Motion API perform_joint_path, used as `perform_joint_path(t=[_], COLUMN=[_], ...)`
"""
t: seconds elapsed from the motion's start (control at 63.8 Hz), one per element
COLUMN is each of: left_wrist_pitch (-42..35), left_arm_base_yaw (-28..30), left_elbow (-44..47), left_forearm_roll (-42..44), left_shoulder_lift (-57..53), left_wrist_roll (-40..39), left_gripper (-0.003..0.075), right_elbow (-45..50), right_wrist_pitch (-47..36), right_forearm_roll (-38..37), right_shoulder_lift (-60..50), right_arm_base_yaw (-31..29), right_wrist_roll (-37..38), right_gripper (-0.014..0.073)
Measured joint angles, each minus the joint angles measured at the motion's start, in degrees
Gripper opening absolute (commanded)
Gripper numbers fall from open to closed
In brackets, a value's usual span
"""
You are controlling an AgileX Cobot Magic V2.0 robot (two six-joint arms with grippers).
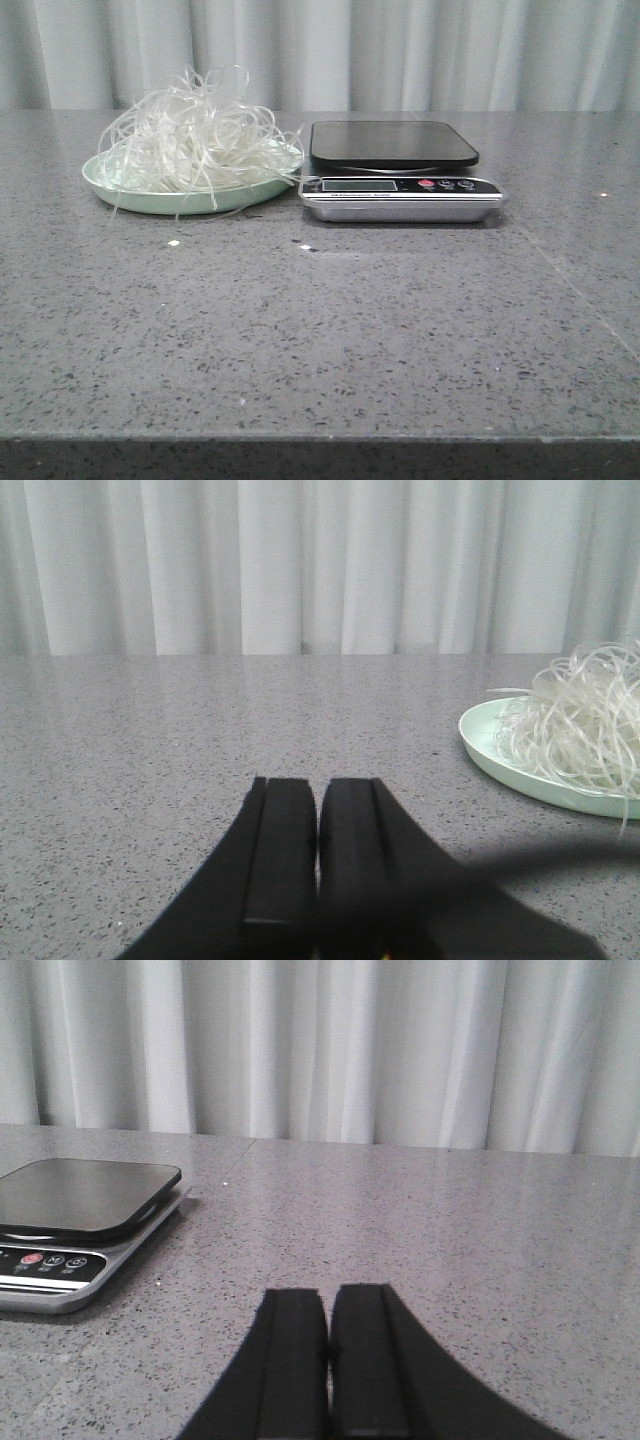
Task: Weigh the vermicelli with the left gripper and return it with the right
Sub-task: 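Move the left gripper above the vermicelli on the pale green plate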
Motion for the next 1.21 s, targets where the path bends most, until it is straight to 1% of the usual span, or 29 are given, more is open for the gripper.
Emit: perform_joint_path(t=[0.345,0.439,0.517,0.58,0.658,0.784,0.893,0.956,1.129,1.207], left_wrist_pitch=[-0.3,-4.3,-9.0,-10.0,-6.7,2.5,12.1,15.0,15.9,15.9], left_arm_base_yaw=[0.0,0.0,0.0,0.0,0.0,0.0,0.0,0.0,-0.9,-1.3], left_elbow=[0.0,0.0,-0.3,-1.6,-5.2,-15.4,-23.8,-26.8,-27.8,-27.8], left_forearm_roll=[0.0,-1.5,-5.5,-7.3,-8.0,-8.0,-7.8,-7.8,-7.7,-7.7], left_shoulder_lift=[0.0,0.0,0.0,0.0,0.0,2.6,9.5,13.3,19.4,21.2], left_wrist_roll=[0.0,-0.1,-0.5,-0.5,-0.6,-0.5,-0.5,-0.5,-0.5,-0.5], left_gripper=[0.0132,0.0132,0.0132,0.0132,0.0132,0.0132,0.0132,0.0132,0.0133,0.0146], right_elbow=[0.0,0.0,0.0,0.0,0.0,0.0,0.0,0.0,0.0,0.0], right_wrist_pitch=[0.0,0.0,0.0,0.0,0.0,0.0,0.0,0.0,0.0,0.0], right_forearm_roll=[0.0,0.0,0.0,0.0,0.0,0.0,0.0,0.0,0.0,0.0], right_shoulder_lift=[0.0,0.0,0.0,0.0,0.0,0.0,0.0,0.0,0.0,0.0], right_arm_base_yaw=[0.0,0.0,0.0,0.0,0.0,0.0,0.0,0.0,0.0,0.0], right_wrist_roll=[0.0,0.0,0.0,0.0,0.0,0.0,0.0,0.0,0.0,0.0], right_gripper=[0.0188,0.0188,0.0188,0.0188,0.0188,0.0188,0.0188,0.0188,0.0188,0.0188])
